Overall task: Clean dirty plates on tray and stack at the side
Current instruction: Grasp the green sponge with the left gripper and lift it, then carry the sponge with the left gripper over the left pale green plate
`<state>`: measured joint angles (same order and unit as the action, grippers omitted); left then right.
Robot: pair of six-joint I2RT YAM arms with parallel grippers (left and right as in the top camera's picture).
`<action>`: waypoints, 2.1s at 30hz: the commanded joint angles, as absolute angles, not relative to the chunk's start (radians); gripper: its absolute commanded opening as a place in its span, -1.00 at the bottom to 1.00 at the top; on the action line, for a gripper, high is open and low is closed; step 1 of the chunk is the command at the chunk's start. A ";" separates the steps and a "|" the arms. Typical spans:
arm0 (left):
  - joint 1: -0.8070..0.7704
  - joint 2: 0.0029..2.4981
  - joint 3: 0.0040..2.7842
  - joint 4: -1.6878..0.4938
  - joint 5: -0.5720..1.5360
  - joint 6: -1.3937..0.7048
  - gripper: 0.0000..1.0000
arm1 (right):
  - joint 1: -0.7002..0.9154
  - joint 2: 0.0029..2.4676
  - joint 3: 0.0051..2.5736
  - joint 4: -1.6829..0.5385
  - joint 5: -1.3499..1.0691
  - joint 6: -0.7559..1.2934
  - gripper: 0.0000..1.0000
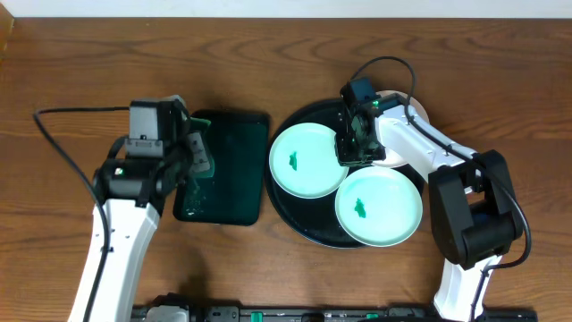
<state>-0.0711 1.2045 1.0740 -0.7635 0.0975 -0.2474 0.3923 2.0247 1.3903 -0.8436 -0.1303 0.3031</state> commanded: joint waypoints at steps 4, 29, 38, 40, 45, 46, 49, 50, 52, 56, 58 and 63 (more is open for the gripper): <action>-0.072 1.202 1.085 -0.788 0.080 -0.249 -0.86 | 0.401 2.028 1.387 -0.845 -0.113 0.299 -0.87; -0.164 1.502 1.208 -0.945 0.067 -0.212 -0.85 | 0.401 2.028 1.387 -0.845 -0.112 0.299 -0.97; -0.169 1.570 1.298 -1.020 0.066 -0.239 -0.85 | 0.401 2.028 1.387 -0.845 -0.113 0.299 -0.97; -0.169 1.570 1.298 -1.020 0.066 -0.239 -0.86 | 0.401 2.028 1.387 -0.845 -0.113 0.299 -0.98; -0.170 1.570 1.298 -1.020 0.066 -0.239 -0.85 | 0.401 2.028 1.387 -0.845 -0.113 0.299 -0.97; -0.170 1.570 1.297 -1.019 0.066 -0.239 -0.85 | 0.401 2.028 1.387 -0.845 -0.113 0.299 -0.97; -0.170 1.570 1.297 -1.016 0.066 -0.239 -0.86 | 0.401 2.028 1.387 -0.845 -0.113 0.299 -0.97; -0.170 1.570 1.297 -1.015 0.066 -0.239 -0.86 | 0.401 2.028 1.387 -0.845 -0.113 0.299 -0.97; -0.170 1.570 1.297 -1.010 0.066 -0.239 -0.86 | 0.401 2.028 1.387 -0.844 -0.113 0.299 -0.98; -0.170 1.570 1.297 -1.004 0.066 -0.252 -0.86 | 0.401 2.028 1.387 -0.844 -0.113 0.299 -0.97; -0.170 1.570 1.297 -1.005 0.067 -0.253 -0.86 | 0.401 2.028 1.387 -0.844 -0.113 0.299 -0.97; -0.170 1.570 1.288 -1.005 0.067 -0.253 -0.85 | 0.401 2.028 1.387 -0.844 -0.113 0.299 -0.98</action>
<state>-0.1658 1.5639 1.2743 -1.0054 0.0784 -0.2401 0.3950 2.0247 1.3903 -0.8413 -0.1337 0.3038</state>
